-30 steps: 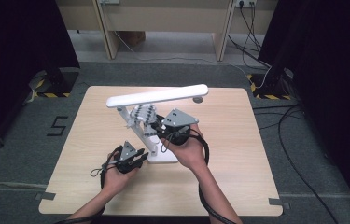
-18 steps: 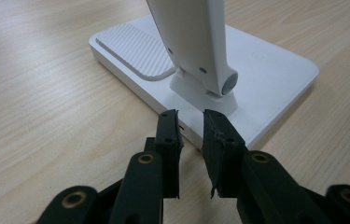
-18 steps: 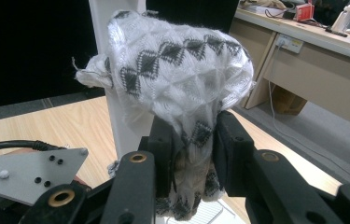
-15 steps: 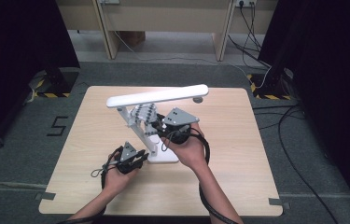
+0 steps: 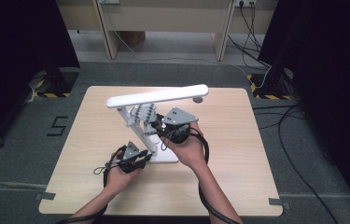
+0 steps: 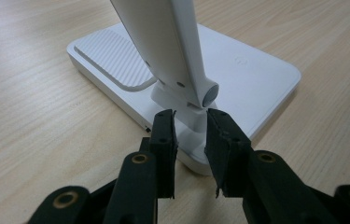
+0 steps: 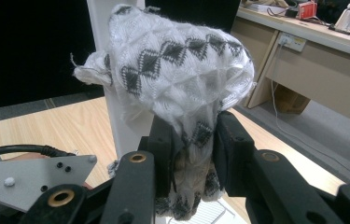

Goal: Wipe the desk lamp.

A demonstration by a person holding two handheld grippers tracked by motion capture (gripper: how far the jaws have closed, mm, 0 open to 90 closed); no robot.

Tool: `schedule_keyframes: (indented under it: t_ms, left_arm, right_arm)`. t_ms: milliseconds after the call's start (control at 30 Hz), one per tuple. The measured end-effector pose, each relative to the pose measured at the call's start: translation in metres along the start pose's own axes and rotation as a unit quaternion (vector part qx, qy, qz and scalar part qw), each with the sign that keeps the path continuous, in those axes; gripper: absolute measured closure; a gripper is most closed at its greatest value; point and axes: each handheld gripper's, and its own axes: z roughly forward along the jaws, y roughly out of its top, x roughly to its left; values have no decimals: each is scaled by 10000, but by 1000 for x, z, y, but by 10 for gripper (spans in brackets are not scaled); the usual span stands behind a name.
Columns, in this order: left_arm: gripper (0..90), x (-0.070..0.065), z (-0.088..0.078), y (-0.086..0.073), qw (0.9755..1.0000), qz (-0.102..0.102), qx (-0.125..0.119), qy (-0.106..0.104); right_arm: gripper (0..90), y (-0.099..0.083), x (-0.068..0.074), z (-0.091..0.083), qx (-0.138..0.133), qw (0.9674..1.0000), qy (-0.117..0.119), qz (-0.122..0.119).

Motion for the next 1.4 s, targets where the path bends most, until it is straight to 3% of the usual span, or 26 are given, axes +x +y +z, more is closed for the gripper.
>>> schedule_keyframes:
  t_ms: [733,1000,1400]
  left_arm:
    - [757,-7,2,-1,9997,191,-91,75]
    - [763,-9,2,-1,9992,367,-82,111]
    - [767,-10,2,-1,9992,377,-88,106]
  right_arm:
    - [700,6,3,1,-41,10000,32,-4]
    - [700,11,9,1,-160,9998,99,-11]
    - [693,21,18,2,-284,9993,239,-66]
